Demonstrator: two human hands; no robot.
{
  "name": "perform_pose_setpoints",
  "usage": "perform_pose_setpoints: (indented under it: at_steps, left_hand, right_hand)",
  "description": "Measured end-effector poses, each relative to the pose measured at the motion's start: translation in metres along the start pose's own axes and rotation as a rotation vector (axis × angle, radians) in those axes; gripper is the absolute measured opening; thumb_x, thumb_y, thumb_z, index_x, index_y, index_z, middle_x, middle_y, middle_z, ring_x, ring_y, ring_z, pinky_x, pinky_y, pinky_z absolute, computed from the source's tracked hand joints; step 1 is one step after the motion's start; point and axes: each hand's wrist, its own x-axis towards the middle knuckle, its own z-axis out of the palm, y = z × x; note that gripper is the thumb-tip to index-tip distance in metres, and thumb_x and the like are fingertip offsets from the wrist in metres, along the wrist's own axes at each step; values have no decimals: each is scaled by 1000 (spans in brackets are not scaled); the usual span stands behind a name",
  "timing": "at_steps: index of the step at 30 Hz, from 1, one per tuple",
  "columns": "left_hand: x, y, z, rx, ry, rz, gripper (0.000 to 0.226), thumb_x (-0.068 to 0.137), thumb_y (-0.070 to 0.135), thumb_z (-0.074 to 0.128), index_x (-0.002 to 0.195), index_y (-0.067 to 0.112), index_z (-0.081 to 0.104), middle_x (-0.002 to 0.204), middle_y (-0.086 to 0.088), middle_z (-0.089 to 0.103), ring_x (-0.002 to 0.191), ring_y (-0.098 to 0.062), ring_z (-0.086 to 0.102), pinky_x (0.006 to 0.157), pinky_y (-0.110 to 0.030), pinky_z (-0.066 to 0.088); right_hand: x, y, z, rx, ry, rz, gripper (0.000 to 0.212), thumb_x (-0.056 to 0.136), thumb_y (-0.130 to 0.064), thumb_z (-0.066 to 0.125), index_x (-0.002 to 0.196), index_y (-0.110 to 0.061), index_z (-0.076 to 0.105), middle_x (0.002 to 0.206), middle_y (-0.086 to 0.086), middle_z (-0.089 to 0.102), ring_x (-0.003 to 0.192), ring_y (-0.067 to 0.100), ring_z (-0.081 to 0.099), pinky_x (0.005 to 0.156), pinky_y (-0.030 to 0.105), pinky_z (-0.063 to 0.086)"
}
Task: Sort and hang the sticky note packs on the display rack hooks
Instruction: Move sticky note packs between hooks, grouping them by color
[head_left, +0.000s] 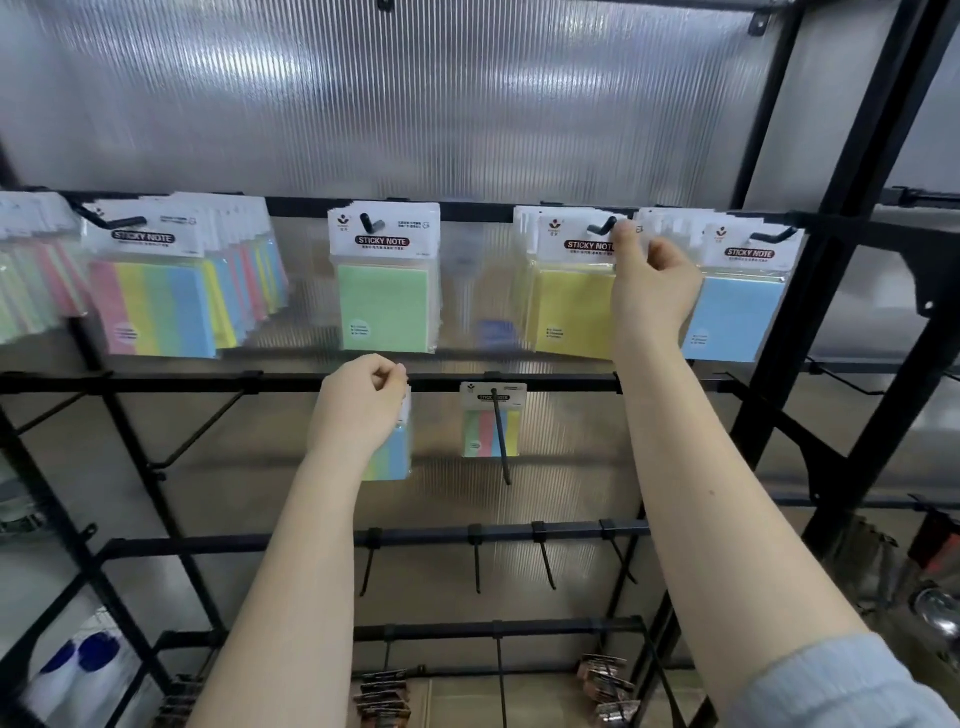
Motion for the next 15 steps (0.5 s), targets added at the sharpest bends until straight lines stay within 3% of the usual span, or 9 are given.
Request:
perform_pose_setpoints:
  at_steps: [4, 9, 15]
  left_hand:
    - [2, -5, -3, 40, -3, -26, 23, 96, 28, 47, 89, 15, 65, 82, 0, 68, 83, -19, 63, 62, -27, 43]
    - [6, -8, 5, 151, -8, -47, 20, 95, 28, 46, 90, 18, 63, 85, 3, 66, 80, -19, 58, 58, -25, 39]
    - [0, 1, 14, 266, -19, -99, 21, 93, 26, 42, 89, 18, 61, 88, 1, 63, 69, -30, 62, 67, -39, 56]
  right_hand:
    - [10, 9, 13, 24, 68, 29, 16, 88, -30, 65, 80, -17, 60, 72, -6, 53, 62, 5, 44, 55, 10, 36]
    - [18, 14, 19, 37, 95, 26, 14, 88, -26, 67, 93, -15, 62, 83, -6, 61, 74, 4, 53, 69, 14, 44]
    - [11, 24, 9, 50, 80, -22, 16, 88, -27, 66, 100, -17, 60, 95, -5, 65, 85, 4, 58, 75, 11, 46]
